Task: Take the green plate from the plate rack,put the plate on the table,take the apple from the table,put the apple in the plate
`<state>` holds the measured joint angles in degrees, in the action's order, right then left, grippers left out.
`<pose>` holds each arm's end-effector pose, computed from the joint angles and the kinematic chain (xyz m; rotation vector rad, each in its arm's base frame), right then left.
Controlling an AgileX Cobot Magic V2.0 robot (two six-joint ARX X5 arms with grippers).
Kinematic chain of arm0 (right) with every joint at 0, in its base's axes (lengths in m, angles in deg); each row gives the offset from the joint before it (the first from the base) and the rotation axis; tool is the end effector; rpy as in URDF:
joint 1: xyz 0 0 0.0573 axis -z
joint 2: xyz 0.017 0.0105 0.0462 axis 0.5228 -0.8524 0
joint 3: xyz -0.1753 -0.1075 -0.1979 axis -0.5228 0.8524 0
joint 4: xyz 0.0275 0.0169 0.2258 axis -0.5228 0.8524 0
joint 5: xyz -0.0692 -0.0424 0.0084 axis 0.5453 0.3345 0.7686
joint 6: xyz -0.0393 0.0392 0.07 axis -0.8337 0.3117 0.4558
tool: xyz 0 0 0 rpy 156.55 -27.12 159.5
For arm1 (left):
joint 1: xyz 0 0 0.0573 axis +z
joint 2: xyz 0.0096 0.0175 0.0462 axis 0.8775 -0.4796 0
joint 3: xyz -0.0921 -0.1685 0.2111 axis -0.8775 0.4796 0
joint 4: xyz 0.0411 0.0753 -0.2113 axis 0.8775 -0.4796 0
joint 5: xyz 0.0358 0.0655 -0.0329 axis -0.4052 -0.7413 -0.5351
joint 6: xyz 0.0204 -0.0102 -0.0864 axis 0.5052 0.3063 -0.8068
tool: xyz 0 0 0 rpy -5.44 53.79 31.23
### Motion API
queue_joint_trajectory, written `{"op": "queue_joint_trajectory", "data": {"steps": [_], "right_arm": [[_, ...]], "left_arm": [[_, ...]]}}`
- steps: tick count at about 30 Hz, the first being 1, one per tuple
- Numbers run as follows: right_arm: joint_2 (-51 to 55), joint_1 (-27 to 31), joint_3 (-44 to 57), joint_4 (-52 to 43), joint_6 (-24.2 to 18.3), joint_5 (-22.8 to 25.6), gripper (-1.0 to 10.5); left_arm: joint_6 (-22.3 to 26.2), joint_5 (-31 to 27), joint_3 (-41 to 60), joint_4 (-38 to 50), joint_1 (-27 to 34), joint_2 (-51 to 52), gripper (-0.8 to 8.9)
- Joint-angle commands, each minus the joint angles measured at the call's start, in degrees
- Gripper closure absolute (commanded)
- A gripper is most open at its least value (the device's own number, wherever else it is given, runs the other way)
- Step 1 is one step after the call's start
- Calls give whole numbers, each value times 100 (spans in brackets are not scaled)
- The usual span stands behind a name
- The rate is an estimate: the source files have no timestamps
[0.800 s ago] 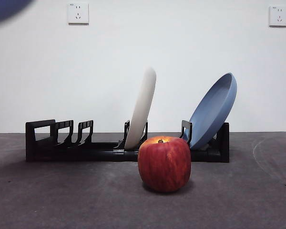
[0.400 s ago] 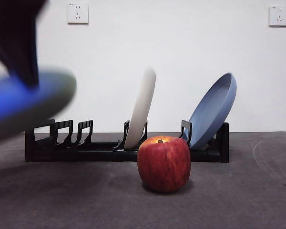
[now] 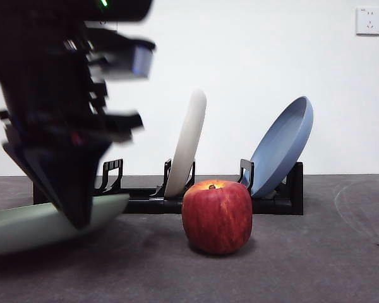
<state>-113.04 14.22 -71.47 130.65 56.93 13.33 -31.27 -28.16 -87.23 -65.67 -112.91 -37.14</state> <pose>0.1843 0.0993 0.4470 0.1208 0.5938 0.8085 0.1685 -0.1889 0.1808 0.5002 1.1573 -0.4876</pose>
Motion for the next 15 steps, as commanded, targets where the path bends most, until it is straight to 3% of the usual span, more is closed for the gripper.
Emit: {"op": "queue_joint_trajectory", "data": {"steps": [1,7,15], "right_arm": [[-11,-11,-15,-44,15,20,443],[-11,-11,-15,-44,2,20,443],[-11,-11,-15,-42,-24,20,443]], "left_arm": [[4,396,48,195,-33,-299,823],[2,717,48,229,-127,-708,823],[-33,651,46,168,-164,-496,803]]}}
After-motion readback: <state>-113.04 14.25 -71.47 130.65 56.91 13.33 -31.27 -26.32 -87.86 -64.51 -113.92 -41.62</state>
